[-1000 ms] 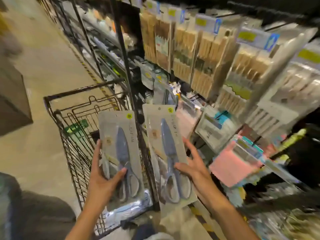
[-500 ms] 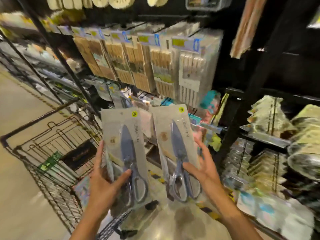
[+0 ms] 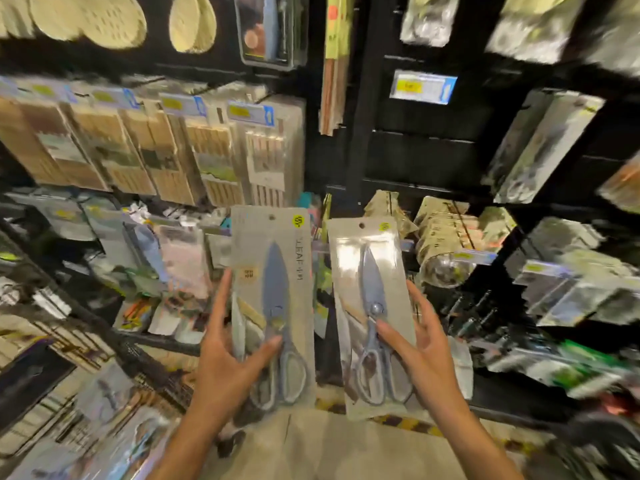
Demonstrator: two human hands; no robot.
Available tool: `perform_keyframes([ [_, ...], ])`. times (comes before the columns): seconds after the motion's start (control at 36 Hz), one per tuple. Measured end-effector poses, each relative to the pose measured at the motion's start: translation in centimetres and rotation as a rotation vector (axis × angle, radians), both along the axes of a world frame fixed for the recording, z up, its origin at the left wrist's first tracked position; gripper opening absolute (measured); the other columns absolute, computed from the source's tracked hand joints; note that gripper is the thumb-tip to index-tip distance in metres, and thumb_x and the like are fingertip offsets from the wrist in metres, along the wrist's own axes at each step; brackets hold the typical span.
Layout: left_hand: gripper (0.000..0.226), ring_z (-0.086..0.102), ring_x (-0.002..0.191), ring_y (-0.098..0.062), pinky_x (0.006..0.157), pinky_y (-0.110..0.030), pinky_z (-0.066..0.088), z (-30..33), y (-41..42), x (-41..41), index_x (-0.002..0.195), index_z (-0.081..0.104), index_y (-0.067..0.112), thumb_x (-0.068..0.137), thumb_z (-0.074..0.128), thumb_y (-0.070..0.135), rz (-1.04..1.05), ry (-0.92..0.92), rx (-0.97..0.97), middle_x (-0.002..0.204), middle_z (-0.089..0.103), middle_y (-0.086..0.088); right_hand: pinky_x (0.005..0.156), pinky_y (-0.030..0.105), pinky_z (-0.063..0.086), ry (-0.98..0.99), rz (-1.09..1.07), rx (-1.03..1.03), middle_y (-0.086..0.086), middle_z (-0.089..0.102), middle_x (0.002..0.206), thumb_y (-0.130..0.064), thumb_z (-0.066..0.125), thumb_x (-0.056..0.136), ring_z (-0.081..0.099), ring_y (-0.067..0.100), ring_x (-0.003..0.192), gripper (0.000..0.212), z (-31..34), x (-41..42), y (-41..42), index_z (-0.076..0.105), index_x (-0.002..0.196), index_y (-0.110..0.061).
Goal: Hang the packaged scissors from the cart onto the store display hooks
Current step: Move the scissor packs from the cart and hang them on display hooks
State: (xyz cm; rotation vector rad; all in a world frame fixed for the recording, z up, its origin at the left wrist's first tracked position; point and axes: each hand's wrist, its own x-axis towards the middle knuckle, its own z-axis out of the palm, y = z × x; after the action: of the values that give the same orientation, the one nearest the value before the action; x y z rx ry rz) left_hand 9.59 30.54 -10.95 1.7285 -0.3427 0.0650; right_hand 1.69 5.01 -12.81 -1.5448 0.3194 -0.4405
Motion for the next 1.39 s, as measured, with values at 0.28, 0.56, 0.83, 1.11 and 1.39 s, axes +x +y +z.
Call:
perform_keyframes([
  [0.28, 0.103, 0.022, 0.141, 0.020, 0.117, -0.027, 0.027, 2.7, -6.8, -2.8, 0.150, 0.021, 0.060, 0.080, 0.082, 0.015, -0.177, -0.059, -0.031, 0.152, 0.021, 0.047, 0.095, 0.051, 0.057, -0.046, -0.158, -0.087, -0.008, 0.068, 0.129, -0.019, 0.078, 0.085, 0.068, 0.016, 0.115, 0.074, 2.8, -6.6, -6.6, 0.042, 0.145, -0.043],
  [0.56, 0.107, 0.025, 0.143, 0.015, 0.120, -0.032, 0.026, 5.4, -17.4, -5.3, 0.152, 0.021, 0.058, 0.079, 0.084, 0.012, -0.234, -0.110, -0.044, 0.155, 0.025, 0.041, 0.092, 0.041, 0.059, -0.124, -0.222, -0.106, -0.016, 0.067, 0.129, -0.020, 0.078, 0.083, 0.068, 0.012, 0.115, 0.073, 5.2, -10.9, -16.3, 0.044, 0.141, -0.048],
  [0.83, 0.107, 0.037, 0.131, 0.024, 0.106, -0.015, 0.040, 8.0, -29.9, -7.7, 0.152, 0.022, 0.057, 0.078, 0.083, 0.010, -0.249, -0.194, -0.054, 0.146, 0.029, 0.050, 0.091, 0.037, 0.059, -0.187, -0.253, -0.145, -0.032, 0.062, 0.124, -0.029, 0.079, 0.075, 0.066, 0.002, 0.113, 0.076, 7.8, -14.2, -28.1, 0.044, 0.140, -0.048],
  [1.11, 0.104, 0.040, 0.119, 0.031, 0.084, 0.005, 0.040, 8.9, -36.1, -7.8, 0.151, 0.024, 0.051, 0.078, 0.080, 0.003, -0.210, -0.192, -0.074, 0.131, 0.033, 0.061, 0.088, 0.029, 0.060, -0.235, -0.249, -0.130, -0.019, 0.062, 0.133, -0.020, 0.079, 0.081, 0.065, 0.005, 0.117, 0.072, 8.0, -12.8, -34.9, 0.046, 0.139, -0.047],
  [1.39, 0.106, 0.039, 0.127, 0.026, 0.091, 0.000, 0.043, 8.3, -39.0, -2.7, 0.154, 0.021, 0.050, 0.078, 0.082, 0.007, -0.280, -0.216, -0.059, 0.138, 0.032, 0.056, 0.089, 0.033, 0.060, -0.217, -0.302, -0.137, -0.015, 0.061, 0.137, -0.016, 0.078, 0.084, 0.065, 0.007, 0.117, 0.071, 7.8, -9.0, -37.6, 0.046, 0.140, -0.046],
])
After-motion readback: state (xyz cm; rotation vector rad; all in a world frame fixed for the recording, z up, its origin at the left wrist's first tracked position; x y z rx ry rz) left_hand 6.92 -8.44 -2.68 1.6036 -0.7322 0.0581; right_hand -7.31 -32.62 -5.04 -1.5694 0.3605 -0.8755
